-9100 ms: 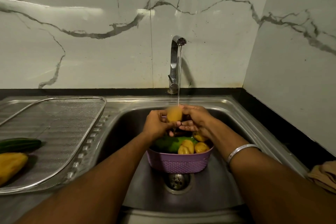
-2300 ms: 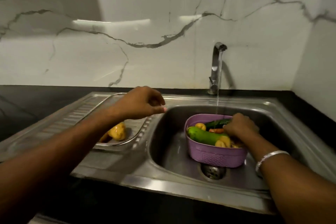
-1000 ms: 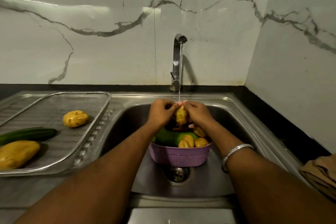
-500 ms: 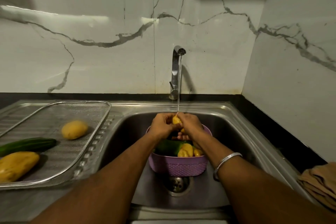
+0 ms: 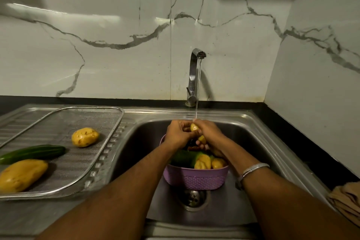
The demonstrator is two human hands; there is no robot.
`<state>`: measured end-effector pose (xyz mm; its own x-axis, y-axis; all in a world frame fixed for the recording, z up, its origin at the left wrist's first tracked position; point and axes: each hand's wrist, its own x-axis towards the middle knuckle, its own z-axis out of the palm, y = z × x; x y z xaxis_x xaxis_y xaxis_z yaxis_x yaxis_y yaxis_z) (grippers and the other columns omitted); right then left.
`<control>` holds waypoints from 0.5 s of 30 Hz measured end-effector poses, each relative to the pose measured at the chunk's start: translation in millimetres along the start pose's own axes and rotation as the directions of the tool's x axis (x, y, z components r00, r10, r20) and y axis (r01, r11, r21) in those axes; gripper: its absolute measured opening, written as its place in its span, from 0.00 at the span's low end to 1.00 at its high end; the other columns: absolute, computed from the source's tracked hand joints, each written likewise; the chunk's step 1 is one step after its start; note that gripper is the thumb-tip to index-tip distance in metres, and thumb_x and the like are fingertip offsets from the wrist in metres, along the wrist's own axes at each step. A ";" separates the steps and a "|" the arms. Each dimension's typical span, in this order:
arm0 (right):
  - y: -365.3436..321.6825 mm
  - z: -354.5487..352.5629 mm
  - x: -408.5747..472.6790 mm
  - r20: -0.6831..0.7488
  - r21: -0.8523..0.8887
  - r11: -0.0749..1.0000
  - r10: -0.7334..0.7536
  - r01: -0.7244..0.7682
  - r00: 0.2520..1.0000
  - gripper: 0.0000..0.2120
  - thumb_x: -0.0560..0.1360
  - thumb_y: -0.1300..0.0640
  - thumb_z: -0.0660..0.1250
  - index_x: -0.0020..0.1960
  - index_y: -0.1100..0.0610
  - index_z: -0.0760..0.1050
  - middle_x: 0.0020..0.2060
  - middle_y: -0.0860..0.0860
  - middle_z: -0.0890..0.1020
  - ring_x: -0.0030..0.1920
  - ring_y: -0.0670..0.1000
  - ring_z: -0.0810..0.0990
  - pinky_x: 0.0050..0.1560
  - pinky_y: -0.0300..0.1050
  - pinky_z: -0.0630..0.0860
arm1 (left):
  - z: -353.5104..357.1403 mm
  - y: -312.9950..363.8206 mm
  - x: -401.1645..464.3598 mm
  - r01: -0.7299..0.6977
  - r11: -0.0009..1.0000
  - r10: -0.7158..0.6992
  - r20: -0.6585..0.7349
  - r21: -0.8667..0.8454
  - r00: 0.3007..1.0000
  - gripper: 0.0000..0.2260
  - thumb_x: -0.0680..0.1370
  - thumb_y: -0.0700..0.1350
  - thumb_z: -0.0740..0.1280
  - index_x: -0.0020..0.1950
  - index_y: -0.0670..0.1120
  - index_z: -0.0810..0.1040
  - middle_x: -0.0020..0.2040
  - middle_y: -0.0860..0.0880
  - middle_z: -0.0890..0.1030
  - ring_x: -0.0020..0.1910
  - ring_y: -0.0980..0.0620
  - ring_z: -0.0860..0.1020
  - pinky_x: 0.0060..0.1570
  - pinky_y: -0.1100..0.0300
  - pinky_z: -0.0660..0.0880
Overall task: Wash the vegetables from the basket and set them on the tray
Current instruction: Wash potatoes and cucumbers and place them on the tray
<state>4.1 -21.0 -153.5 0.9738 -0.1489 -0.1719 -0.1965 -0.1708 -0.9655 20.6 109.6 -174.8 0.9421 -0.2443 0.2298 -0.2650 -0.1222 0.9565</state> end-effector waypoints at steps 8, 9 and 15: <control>4.3 5.0 2.5 -0.282 -0.139 0.975 -0.207 0.174 0.937 0.10 0.76 0.43 0.67 0.49 0.48 0.81 0.45 0.50 0.85 0.46 0.54 0.84 0.47 0.58 0.85 | 7.3 5.4 3.6 -0.070 0.995 0.074 -0.044 0.076 0.996 0.10 0.75 0.35 0.74 0.54 0.44 0.85 0.45 0.48 0.87 0.45 0.54 0.86 0.50 0.53 0.84; 4.7 4.3 1.7 -0.302 -0.202 0.963 -0.234 0.178 0.924 0.12 0.75 0.41 0.67 0.49 0.47 0.82 0.44 0.49 0.85 0.45 0.53 0.84 0.46 0.58 0.85 | 7.9 4.1 4.4 -0.092 0.990 0.096 -0.035 0.106 0.995 0.10 0.75 0.35 0.73 0.54 0.45 0.85 0.44 0.49 0.87 0.45 0.54 0.86 0.49 0.53 0.84; 3.4 -10.6 -6.1 -0.006 0.029 0.999 -0.020 0.021 1.000 0.12 0.82 0.48 0.65 0.60 0.53 0.81 0.49 0.60 0.85 0.45 0.59 0.85 0.46 0.62 0.85 | -2.2 -1.8 4.3 -0.004 1.000 0.005 0.048 -0.010 0.999 0.16 0.73 0.34 0.76 0.59 0.41 0.83 0.50 0.45 0.87 0.50 0.48 0.86 0.55 0.47 0.82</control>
<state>-3.8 -31.0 -153.6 0.9769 -0.1515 -0.1510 -0.1731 -0.1454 -0.9741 25.5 110.9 -175.1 0.9299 -0.2909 0.2252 -0.2667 -0.1113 0.9573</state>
